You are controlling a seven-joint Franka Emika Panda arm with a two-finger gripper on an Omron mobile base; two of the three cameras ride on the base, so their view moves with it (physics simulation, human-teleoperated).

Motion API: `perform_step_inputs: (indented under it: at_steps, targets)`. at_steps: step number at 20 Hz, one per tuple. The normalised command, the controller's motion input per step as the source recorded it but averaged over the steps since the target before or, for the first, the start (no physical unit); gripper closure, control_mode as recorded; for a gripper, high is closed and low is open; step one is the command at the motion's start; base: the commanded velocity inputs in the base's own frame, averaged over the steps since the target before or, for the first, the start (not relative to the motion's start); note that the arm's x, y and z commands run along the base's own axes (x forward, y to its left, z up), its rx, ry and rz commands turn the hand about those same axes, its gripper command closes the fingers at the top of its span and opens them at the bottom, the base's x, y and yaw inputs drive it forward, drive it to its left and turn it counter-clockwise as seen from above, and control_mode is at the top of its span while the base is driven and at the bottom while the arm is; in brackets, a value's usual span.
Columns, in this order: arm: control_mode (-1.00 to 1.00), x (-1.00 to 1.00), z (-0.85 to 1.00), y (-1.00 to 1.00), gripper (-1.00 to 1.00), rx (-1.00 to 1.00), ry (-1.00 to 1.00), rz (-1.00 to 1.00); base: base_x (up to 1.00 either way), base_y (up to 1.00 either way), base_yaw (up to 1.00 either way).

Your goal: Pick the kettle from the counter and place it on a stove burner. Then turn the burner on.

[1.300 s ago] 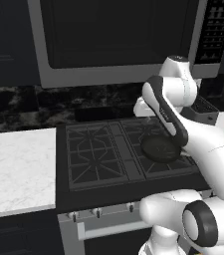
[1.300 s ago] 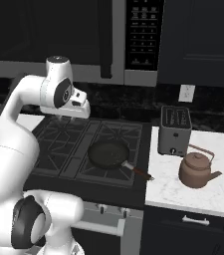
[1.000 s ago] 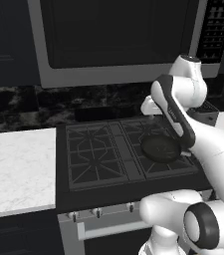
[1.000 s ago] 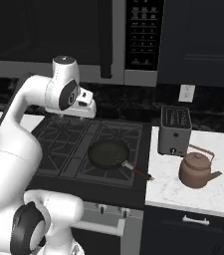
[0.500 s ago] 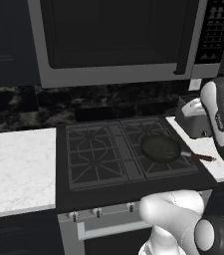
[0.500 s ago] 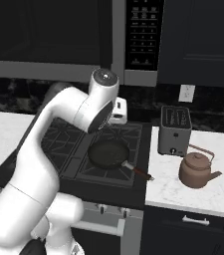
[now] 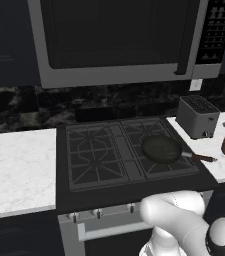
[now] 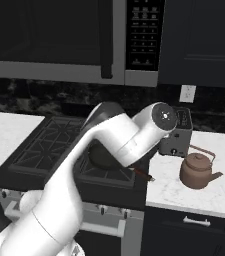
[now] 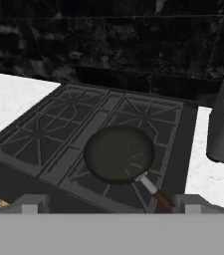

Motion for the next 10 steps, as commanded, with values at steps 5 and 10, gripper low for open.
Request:
perform_step_inputs:
  at_steps: [5, 10]
  targets:
    - [-1.0, -0.33, 0.0, -1.0, -1.0, 0.01, -0.14, 0.24, 0.0, 0.0, 0.0]
    - [-1.0, -0.05, 0.0, -1.0, -1.0, 0.0, -0.02, 0.17, 0.0, 0.0, 0.0]
